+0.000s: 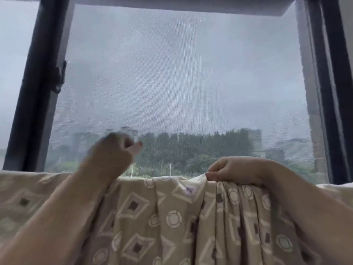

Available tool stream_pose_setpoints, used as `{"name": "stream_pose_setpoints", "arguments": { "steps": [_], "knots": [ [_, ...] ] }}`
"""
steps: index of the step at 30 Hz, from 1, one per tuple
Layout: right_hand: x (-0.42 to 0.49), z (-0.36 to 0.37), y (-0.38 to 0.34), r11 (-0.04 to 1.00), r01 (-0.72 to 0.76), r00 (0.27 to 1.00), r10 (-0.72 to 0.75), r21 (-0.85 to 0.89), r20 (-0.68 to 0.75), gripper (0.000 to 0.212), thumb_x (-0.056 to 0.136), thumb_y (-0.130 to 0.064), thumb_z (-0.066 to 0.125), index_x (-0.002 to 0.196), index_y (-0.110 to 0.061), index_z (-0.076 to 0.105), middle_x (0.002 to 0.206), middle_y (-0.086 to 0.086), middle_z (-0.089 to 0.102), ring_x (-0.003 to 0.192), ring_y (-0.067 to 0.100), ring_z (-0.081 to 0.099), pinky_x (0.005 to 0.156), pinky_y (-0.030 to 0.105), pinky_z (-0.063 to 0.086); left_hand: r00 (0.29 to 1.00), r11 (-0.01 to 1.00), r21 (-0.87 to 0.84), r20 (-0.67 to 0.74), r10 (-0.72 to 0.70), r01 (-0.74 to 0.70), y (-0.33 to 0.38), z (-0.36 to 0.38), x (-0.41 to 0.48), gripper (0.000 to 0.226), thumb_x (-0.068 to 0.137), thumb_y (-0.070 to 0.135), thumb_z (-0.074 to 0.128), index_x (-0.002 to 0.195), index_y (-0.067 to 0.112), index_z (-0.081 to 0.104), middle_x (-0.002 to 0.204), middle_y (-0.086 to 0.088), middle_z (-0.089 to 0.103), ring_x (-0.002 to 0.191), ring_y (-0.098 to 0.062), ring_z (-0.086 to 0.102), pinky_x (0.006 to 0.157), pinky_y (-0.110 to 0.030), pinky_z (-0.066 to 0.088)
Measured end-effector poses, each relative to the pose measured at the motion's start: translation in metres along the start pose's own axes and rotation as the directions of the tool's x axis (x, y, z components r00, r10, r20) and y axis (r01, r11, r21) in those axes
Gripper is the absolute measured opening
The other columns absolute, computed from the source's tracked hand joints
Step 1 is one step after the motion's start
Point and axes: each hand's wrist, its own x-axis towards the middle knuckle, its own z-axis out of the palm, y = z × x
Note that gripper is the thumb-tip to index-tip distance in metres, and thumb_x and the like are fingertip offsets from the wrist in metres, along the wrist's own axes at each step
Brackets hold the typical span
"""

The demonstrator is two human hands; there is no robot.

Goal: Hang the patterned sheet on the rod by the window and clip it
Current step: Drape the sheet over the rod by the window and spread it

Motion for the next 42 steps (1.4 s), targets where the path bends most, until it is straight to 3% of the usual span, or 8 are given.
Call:
{"name": "stream_pose_setpoints", "arguments": {
  "steps": [3,7,12,21,26,32,37,42],
  "knots": [
    [0.001,0.002,-0.002,1.000,-0.004,0.999,0.003,-0.025,-0.048,0.029,0.095,-0.044,0.056,0.075,-0.032,0.075,0.079,-0.011,0.073,0.075,0.004,0.065,0.077,0.028,0.051,0.966,0.981,0.140,-0.242,-0.096,0.132,0.008,0.022,-0.102,0.053,0.074,0.072,0.042,0.053,0.025,0.055,0.050,0.004,0.056,0.065,-0.021,0.058,0.061,-0.033,0.039],
    [0.006,0.005,-0.002,0.999,-0.027,0.998,0.026,-0.023,-0.062,0.028,0.095,-0.042,0.056,0.082,-0.026,0.075,0.085,-0.005,0.074,0.079,0.011,0.067,0.079,0.030,0.053,0.994,0.938,0.332,-0.009,-0.106,0.103,-0.008,0.085,-0.154,0.065,0.068,0.081,0.036,0.115,0.041,0.057,0.136,0.000,0.053,0.131,-0.018,0.037,0.111,-0.031,0.017],
    [0.008,0.004,0.004,0.998,-0.060,0.993,0.062,0.020,-0.102,0.025,0.096,-0.038,0.057,0.087,-0.024,0.075,0.091,-0.003,0.075,0.085,0.011,0.068,0.084,0.029,0.055,0.997,0.992,0.094,0.030,0.076,-0.079,-0.012,0.101,-0.164,0.027,0.087,0.048,0.041,0.087,0.031,0.062,0.074,0.002,0.075,0.067,-0.014,0.072,0.073,-0.013,0.041],
    [0.007,0.002,0.004,0.989,-0.140,0.989,0.142,0.042,-0.046,0.029,0.093,-0.039,0.062,0.094,-0.014,0.077,0.087,0.002,0.075,0.081,0.017,0.070,0.092,0.040,0.055,0.925,0.985,-0.165,-0.380,-0.017,-0.050,0.062,0.037,0.015,0.016,0.092,0.016,0.048,0.080,0.017,0.058,0.071,0.004,0.054,0.075,-0.022,0.049,0.067,-0.029,0.032],
    [-0.001,-0.002,0.002,0.993,-0.113,0.993,0.111,-0.043,-0.047,0.025,0.090,-0.044,0.064,0.084,-0.021,0.073,0.077,-0.008,0.070,0.073,0.008,0.063,0.082,0.035,0.053,0.969,0.976,0.204,0.248,0.020,-0.072,0.046,0.070,0.050,0.018,0.089,0.022,0.058,0.079,0.014,0.071,0.079,-0.008,0.068,0.070,-0.015,0.059,0.063,-0.028,0.047],
    [-0.011,0.004,0.003,0.978,0.049,0.946,-0.110,-0.201,-0.304,0.032,0.086,-0.042,0.066,0.069,-0.016,0.062,0.062,-0.012,0.056,0.059,0.002,0.050,0.062,0.025,0.043,0.409,0.924,-0.192,0.912,0.043,0.330,0.039,0.053,0.021,0.040,0.076,0.056,0.067,0.080,0.018,0.078,0.078,-0.001,0.071,0.067,-0.013,0.064,0.067,-0.025,0.054],
    [-0.051,0.061,-0.002,0.901,-0.003,0.421,-0.393,-0.434,-0.817,0.036,0.089,-0.045,0.053,0.059,-0.025,0.047,0.065,-0.012,0.048,0.061,0.008,0.047,0.058,0.028,0.040,0.582,0.963,-0.242,0.803,0.131,0.117,0.033,0.063,0.023,0.034,0.077,0.049,0.075,0.065,0.018,0.070,0.061,0.005,0.062,0.056,-0.008,0.053,0.059,-0.022,0.045],
    [-0.051,0.145,-0.009,0.939,-0.333,0.648,0.167,-0.079,-0.743,0.068,0.074,-0.085,0.032,0.102,-0.034,0.066,0.131,-0.019,0.057,0.130,0.009,0.043,0.103,0.028,0.033,0.705,0.983,-0.184,0.694,0.149,-0.027,0.041,0.072,0.017,0.042,0.080,0.058,0.065,0.054,0.025,0.067,0.052,0.015,0.059,0.049,0.002,0.050,0.057,-0.018,0.040]
  ]
}}
